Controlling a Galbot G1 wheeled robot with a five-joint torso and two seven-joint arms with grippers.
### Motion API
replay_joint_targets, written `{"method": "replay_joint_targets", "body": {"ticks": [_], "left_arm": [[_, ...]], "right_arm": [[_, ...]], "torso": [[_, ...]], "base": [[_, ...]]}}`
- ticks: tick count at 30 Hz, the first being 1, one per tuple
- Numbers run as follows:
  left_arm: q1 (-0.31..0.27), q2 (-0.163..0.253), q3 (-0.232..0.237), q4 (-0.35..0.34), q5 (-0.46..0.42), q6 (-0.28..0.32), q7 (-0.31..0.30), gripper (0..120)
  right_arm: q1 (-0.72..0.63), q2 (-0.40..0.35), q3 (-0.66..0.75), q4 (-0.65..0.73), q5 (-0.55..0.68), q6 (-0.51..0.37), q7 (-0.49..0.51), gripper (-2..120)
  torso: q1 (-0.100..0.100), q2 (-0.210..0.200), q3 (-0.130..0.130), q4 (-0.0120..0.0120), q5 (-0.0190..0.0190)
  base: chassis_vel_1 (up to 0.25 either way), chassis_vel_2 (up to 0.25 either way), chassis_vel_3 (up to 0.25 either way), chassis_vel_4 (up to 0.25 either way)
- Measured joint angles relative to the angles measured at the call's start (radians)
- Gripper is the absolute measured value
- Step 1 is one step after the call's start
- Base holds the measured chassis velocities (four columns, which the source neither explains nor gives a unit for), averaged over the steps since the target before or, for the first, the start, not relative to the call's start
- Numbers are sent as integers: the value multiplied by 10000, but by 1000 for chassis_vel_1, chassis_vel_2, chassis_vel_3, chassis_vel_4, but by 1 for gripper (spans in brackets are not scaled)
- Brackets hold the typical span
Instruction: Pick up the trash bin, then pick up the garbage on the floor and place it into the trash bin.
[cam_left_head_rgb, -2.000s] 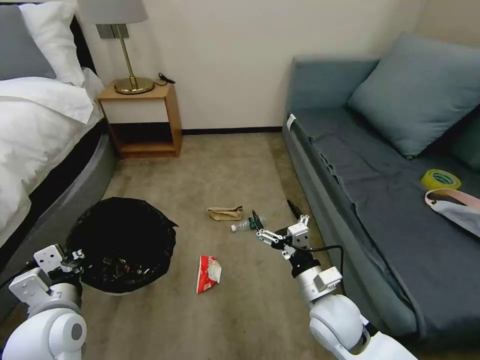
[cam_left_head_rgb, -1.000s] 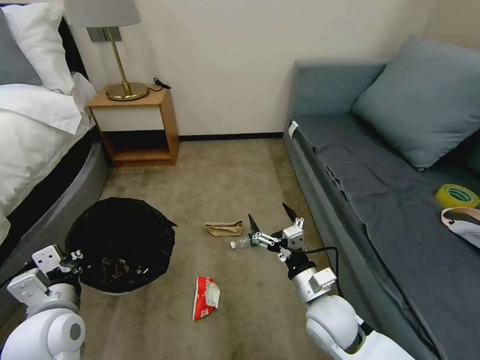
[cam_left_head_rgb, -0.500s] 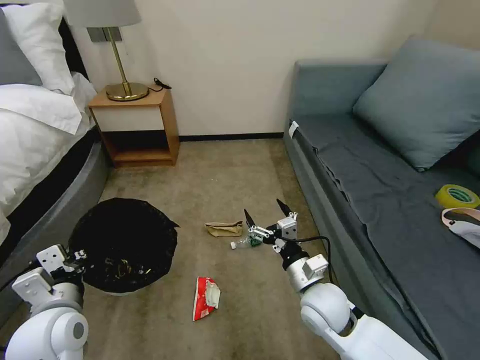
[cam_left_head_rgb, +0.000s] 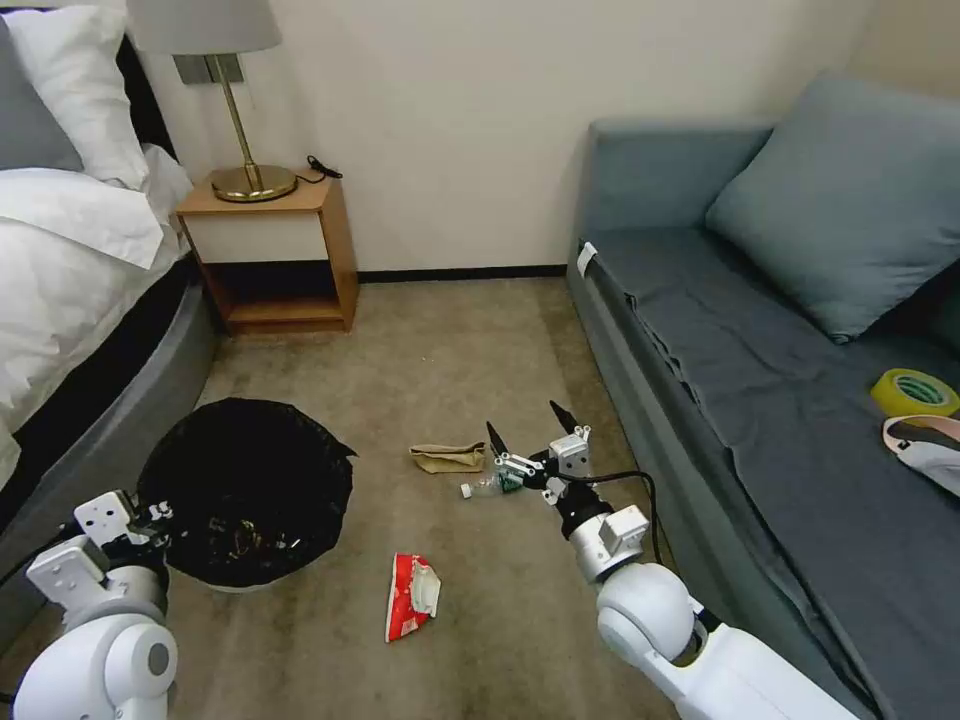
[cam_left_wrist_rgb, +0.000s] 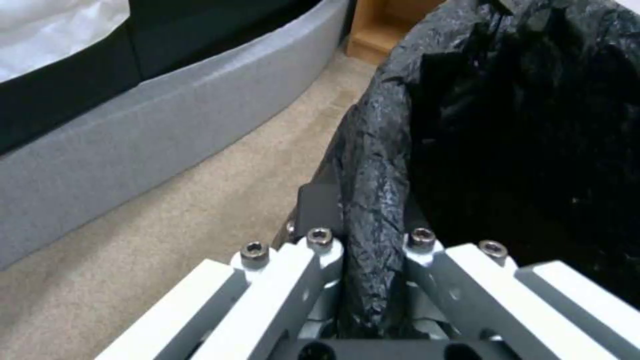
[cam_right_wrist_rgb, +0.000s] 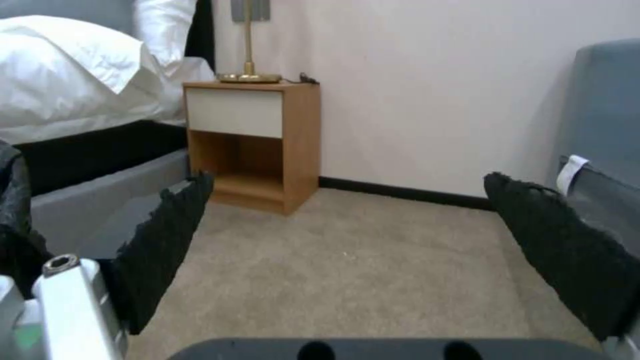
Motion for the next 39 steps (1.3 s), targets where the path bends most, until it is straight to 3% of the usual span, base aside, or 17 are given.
{"method": "replay_joint_targets", "body": {"ticks": [18, 39], "left_arm": [[212, 38, 153, -334, 98, -53, 23, 4], [218, 72, -5, -489, 20, -86, 132, 4]], "right_arm": [[767, -23, -818, -38, 618, -548, 347, 100], [3690, 485, -3326, -1516, 4015, -3072, 1500, 100]], "torso": [[0, 0, 1, 0, 0], [0, 0, 1, 0, -1]], "base": [[0, 0, 0, 0], [0, 0, 0, 0]]}}
